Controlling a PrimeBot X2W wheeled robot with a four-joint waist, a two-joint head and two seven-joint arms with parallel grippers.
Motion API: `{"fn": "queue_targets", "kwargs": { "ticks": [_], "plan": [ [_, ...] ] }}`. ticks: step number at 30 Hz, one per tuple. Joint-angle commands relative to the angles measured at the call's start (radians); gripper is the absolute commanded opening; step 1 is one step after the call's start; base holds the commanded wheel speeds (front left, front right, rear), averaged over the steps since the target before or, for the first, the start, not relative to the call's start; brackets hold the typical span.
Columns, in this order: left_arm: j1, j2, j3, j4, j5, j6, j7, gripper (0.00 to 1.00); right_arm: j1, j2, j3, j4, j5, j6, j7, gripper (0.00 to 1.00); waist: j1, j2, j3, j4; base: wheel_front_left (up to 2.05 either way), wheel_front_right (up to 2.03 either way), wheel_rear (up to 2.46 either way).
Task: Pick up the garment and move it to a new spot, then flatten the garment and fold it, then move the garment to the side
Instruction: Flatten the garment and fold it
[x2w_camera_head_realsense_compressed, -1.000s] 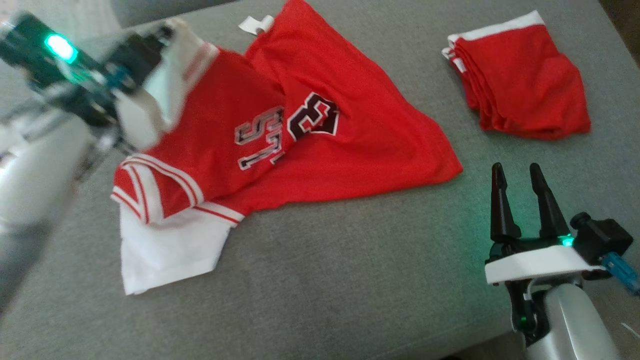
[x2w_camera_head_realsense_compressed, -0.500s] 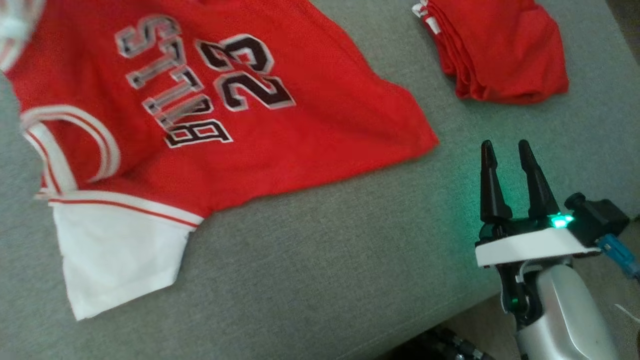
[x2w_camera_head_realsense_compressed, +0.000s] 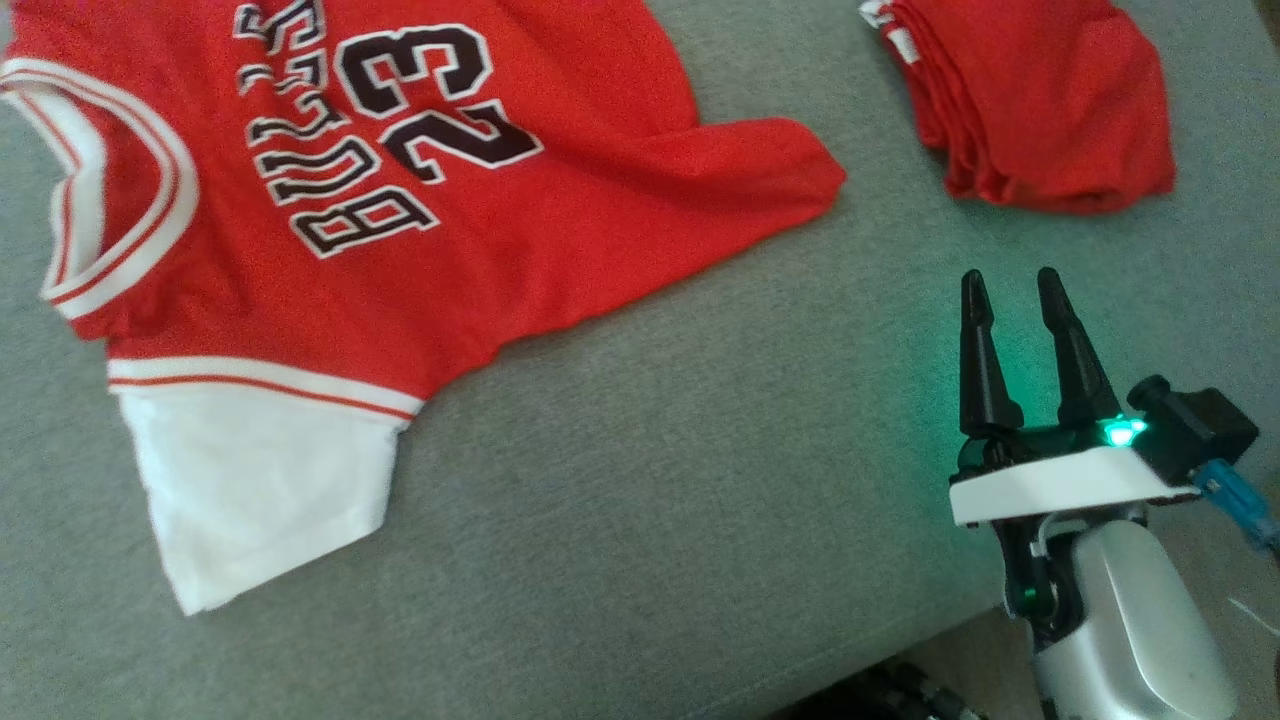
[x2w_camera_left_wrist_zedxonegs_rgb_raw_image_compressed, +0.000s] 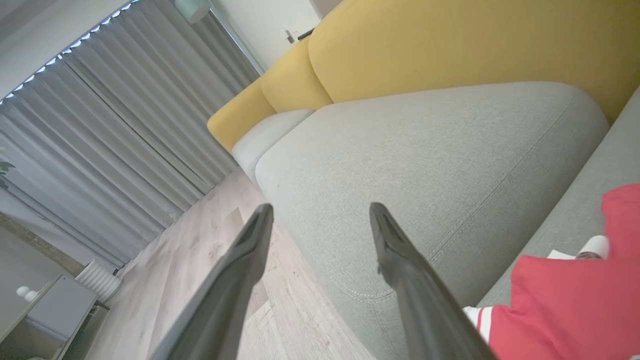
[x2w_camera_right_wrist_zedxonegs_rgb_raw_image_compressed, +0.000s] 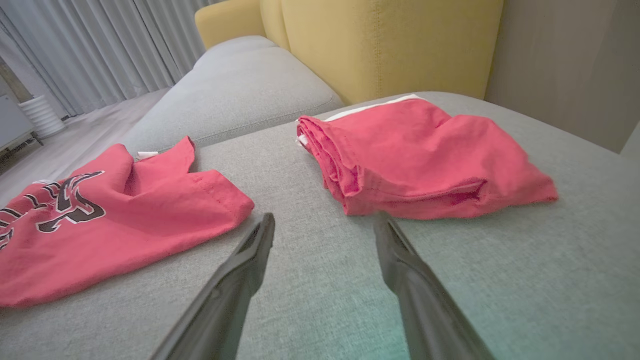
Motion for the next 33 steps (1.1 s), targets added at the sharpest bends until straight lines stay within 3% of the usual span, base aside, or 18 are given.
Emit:
{"fn": "queue_targets", "kwargs": {
  "ticks": [1, 9, 15, 20, 23, 28, 33],
  "plan": [
    [-0.019, 0.009, 0.040, -0.002, -0.018, 0.007, -0.040, 1.00, -0.016, -0.005, 0.014, -0.024, -0.014, -0.001, -0.011, 1.00, 0.0000, 0.0000, -0.020, 0.030, 0.00, 0.00, 0.00],
    [0.066, -0.068, 0.065, 0.013, -0.081, -0.005, -0.141, 1.00, -0.014, -0.005, -0.020, -0.016, -0.051, -0.001, -0.011, 1.00, 0.0000, 0.0000, -0.088, 0.117, 0.00, 0.00, 0.00],
    [0.218, -0.108, 0.111, -0.076, -0.141, 0.024, -0.167, 1.00, 0.004, -0.005, -0.073, -0.012, -0.094, -0.001, -0.011, 1.00, 0.0000, 0.0000, -0.163, 0.218, 0.00, 0.00, 0.00],
    [0.422, -0.124, 0.187, -0.259, -0.187, 0.091, -0.169, 1.00, 0.024, -0.005, -0.119, -0.008, -0.130, -0.001, -0.011, 1.00, 0.0000, 0.0000, -0.221, 0.299, 0.00, 0.00, 0.00],
    [0.638, -0.136, 0.238, -0.410, -0.206, 0.152, -0.169, 1.00, 0.040, -0.005, -0.145, -0.001, -0.148, -0.001, -0.011, 1.00, 0.0000, 0.0000, -0.264, 0.352, 0.00, 0.00, 0.00],
    [0.891, -0.186, 0.287, -0.558, -0.230, 0.214, -0.169, 1.00, 0.071, -0.005, -0.165, 0.009, -0.160, -0.001, -0.011, 1.00, 0.0000, 0.0000, -0.306, 0.402, 0.00, 0.00, 0.00],
    [1.081, -0.236, 0.313, -0.653, -0.224, 0.242, -0.169, 1.00, 0.097, -0.005, -0.162, 0.015, -0.161, -0.001, -0.011, 1.00, 0.0000, 0.0000, -0.328, 0.424, 0.00, 0.00, 0.00]
  ]
}}
